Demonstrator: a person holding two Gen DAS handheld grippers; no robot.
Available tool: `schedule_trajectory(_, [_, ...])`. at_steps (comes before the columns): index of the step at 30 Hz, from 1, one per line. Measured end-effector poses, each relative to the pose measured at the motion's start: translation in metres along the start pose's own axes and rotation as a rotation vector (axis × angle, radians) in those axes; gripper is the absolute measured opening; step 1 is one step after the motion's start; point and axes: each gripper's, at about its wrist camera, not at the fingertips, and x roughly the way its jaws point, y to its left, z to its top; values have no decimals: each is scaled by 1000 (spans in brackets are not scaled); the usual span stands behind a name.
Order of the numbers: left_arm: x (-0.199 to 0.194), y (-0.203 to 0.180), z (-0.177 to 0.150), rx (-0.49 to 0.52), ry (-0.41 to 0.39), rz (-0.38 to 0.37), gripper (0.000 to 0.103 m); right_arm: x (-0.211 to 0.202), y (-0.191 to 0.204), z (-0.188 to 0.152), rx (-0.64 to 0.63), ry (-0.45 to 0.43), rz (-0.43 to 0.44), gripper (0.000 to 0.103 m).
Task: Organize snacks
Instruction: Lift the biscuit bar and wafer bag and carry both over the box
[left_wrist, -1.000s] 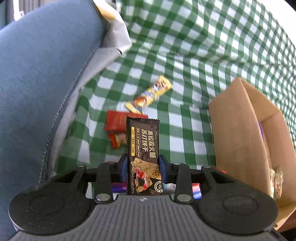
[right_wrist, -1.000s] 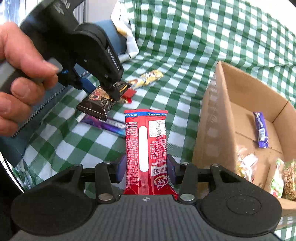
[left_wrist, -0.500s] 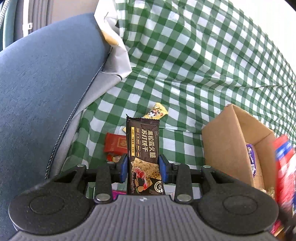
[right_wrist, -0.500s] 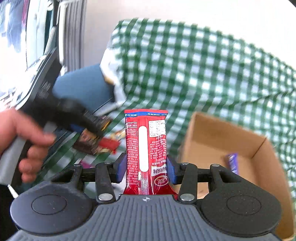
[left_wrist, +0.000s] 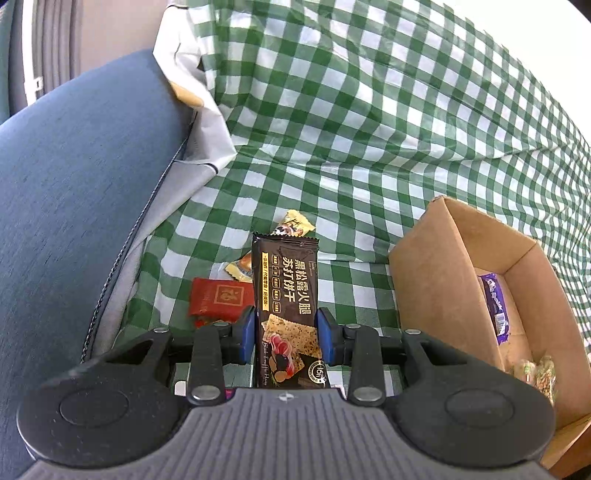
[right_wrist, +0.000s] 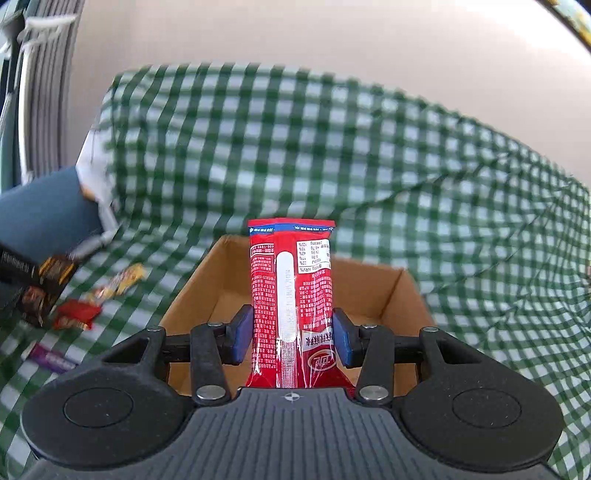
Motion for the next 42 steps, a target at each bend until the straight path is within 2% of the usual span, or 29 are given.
schedule_trajectory(8, [-6,-23,-2,50,-48,-33,38,-9,-20,-11,-19,-15,-38,47])
schedule_trajectory(23, [-31,-104,-17,202,-264,-233,38,-24,-59,-23,9,-25,-143,47])
schedule_trajectory(32, [-34,-145,-29,277,-311,-321,38,-23,-55,-24,-15,-38,-168,47])
schedule_trajectory(42, [-38,-166,-34,311,-346,-400,38,-24,-54,-26,-36,-38,-203,47])
